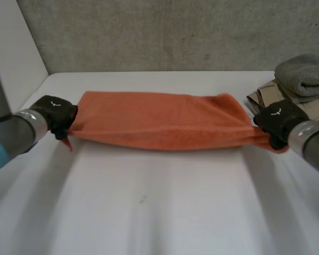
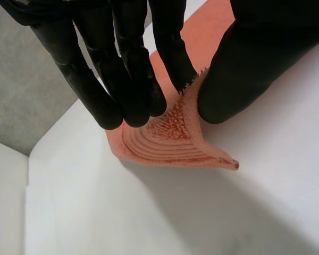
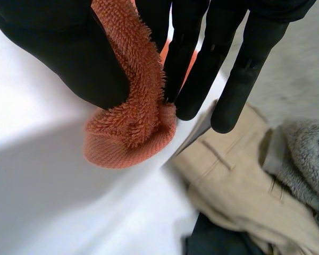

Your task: Fold the laundry.

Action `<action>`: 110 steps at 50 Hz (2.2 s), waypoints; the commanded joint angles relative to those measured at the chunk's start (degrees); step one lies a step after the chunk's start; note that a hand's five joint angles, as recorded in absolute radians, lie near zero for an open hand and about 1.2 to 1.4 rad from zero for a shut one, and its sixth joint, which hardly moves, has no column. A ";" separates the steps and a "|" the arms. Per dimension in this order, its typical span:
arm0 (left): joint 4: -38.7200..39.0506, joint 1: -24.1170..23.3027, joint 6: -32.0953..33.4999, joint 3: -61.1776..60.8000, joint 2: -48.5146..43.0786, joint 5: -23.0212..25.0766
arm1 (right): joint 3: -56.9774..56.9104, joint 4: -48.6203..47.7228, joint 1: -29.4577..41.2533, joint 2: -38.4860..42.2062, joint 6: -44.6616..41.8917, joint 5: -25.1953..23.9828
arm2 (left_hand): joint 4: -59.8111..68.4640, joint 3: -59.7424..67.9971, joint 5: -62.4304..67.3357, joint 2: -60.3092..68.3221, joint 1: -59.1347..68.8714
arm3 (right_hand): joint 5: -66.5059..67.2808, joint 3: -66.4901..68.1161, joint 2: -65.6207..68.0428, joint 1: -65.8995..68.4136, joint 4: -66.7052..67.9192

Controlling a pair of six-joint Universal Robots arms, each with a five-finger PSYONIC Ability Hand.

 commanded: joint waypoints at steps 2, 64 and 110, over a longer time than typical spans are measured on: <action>-15.98 -0.93 17.13 -10.58 12.09 -2.25 | -7.78 36.19 -4.08 -2.65 -16.36 -4.32 | 11.52 12.21 14.04 11.63 12.66 | 12.21 11.91 14.36 16.75 11.27; 27.77 4.52 19.01 6.20 -22.54 -0.23 | -13.85 -18.79 5.94 23.11 6.20 3.50 | 11.52 12.21 14.04 11.63 12.66 | 12.21 11.91 14.36 16.75 11.27; -14.83 9.36 31.55 -9.60 0.30 -1.89 | -9.72 23.17 1.20 10.19 -20.57 -1.68 | 11.52 12.21 14.04 11.63 12.66 | 12.21 11.91 14.36 16.75 11.27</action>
